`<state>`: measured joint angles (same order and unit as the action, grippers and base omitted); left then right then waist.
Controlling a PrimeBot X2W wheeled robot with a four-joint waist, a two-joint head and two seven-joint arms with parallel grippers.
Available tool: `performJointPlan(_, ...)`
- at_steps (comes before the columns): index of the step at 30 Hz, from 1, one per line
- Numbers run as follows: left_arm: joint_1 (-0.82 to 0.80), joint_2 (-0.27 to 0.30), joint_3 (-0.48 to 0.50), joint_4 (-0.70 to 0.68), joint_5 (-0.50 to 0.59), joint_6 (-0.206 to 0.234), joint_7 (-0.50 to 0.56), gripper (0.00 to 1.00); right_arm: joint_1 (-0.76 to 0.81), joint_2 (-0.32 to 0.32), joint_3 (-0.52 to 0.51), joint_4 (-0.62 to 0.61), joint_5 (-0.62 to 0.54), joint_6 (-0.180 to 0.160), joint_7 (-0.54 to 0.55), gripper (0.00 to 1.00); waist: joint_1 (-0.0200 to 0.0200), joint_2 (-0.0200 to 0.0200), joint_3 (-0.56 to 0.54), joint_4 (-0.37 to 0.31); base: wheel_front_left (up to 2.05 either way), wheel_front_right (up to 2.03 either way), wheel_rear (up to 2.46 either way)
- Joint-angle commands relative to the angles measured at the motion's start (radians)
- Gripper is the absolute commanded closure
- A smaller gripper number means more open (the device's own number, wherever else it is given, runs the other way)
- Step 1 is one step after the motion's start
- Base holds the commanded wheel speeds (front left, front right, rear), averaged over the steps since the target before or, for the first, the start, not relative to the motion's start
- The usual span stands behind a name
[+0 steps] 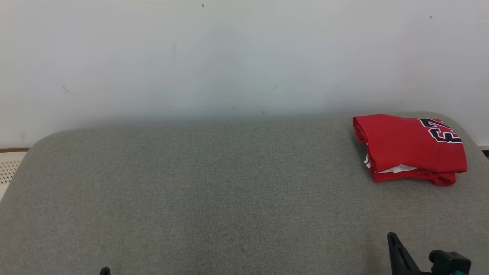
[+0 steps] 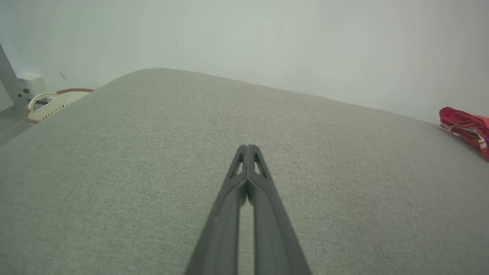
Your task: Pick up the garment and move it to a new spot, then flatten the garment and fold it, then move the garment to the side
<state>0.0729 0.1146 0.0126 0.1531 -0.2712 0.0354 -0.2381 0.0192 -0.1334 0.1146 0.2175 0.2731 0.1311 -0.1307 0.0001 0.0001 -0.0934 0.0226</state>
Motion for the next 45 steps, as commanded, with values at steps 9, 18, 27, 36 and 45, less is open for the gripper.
performJointPlan(9,-0.062,-0.004,-0.029,0.010,-0.194,-0.026,0.010,1.00,-0.053,0.008,-0.075,0.002,0.181,0.000,0.063,1.00,0.0000,-0.0001,0.008,-0.002,0.00,0.00,0.00)
performJointPlan(18,-0.093,-0.011,-0.051,0.033,-0.349,-0.044,0.022,1.00,-0.075,0.016,-0.133,0.017,0.325,0.000,0.116,1.00,0.0000,-0.0001,0.016,-0.003,0.00,0.00,0.00)
performJointPlan(27,-0.124,-0.019,-0.073,0.055,-0.503,-0.062,0.035,1.00,-0.096,0.023,-0.191,0.031,0.468,0.000,0.170,1.00,0.0000,-0.0001,0.024,-0.005,0.00,0.00,0.00)
performJointPlan(36,-0.149,-0.025,-0.089,0.074,-0.628,-0.078,0.045,1.00,-0.113,0.029,-0.238,0.043,0.585,0.000,0.213,1.00,0.0000,-0.0001,0.032,-0.007,0.00,0.00,0.00)
performJointPlan(45,-0.170,-0.031,-0.104,0.089,-0.732,-0.089,0.054,1.00,-0.128,0.034,-0.277,0.053,0.679,0.000,0.249,1.00,0.0000,-0.0001,0.039,-0.009,0.00,0.00,0.00)
